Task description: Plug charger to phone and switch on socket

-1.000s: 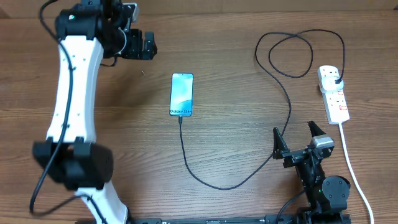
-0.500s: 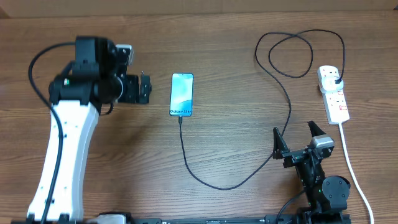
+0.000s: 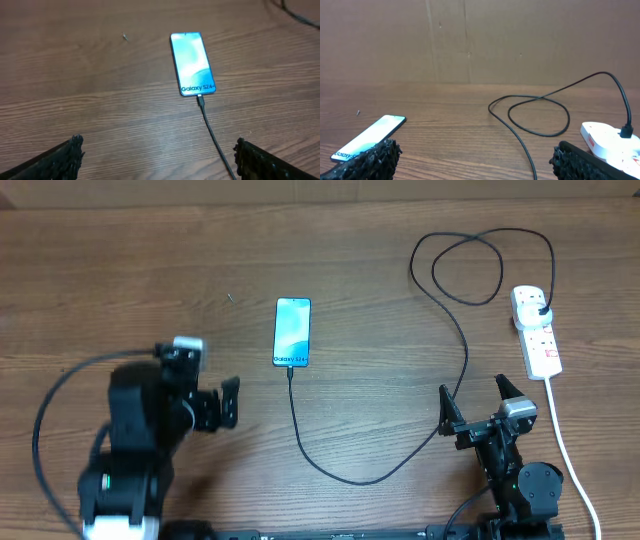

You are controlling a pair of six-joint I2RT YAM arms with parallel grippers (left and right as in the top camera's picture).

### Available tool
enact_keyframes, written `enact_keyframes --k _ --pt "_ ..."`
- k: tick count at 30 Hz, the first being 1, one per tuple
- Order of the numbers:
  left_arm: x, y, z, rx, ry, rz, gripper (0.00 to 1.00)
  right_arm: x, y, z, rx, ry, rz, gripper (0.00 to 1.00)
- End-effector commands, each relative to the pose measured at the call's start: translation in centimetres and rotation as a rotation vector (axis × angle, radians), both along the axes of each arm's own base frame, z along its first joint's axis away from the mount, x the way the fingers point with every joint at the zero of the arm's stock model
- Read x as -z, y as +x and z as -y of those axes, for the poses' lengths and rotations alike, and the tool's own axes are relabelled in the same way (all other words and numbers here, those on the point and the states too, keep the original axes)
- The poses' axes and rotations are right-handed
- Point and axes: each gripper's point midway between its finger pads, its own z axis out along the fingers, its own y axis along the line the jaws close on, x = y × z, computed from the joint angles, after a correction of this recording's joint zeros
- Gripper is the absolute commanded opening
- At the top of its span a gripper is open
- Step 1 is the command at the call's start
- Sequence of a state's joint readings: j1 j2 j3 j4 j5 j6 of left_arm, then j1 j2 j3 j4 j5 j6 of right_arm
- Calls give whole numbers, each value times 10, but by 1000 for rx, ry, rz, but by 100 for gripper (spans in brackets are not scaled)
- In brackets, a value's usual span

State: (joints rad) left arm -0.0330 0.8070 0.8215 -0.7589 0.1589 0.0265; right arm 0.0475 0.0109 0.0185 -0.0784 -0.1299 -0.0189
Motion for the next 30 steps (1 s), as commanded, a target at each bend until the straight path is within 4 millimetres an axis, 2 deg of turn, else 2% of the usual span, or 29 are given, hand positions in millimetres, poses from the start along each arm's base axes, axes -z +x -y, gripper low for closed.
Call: enact_keyframes --k 1,5,6,17,21,25,30 --pt "6 -28 -7 -13 19 103 100 2 0 0 3 -1 2 100" --pt "15 -45 -11 -28 12 169 100 2 0 0 3 -1 2 100" --pt "23 -47 -12 -30 22 186 100 2 0 0 3 -1 2 100" --pt "32 -25 1 40 -15 381 100 2 0 0 4 -1 2 100" --pt "36 -24 1 40 -11 459 100 2 0 0 3 -1 2 100" --pt "31 -24 -1 29 -6 544 100 2 0 0 3 -1 2 100" --pt "26 -21 -13 -67 -35 635 100 2 0 0 3 -1 2 100"
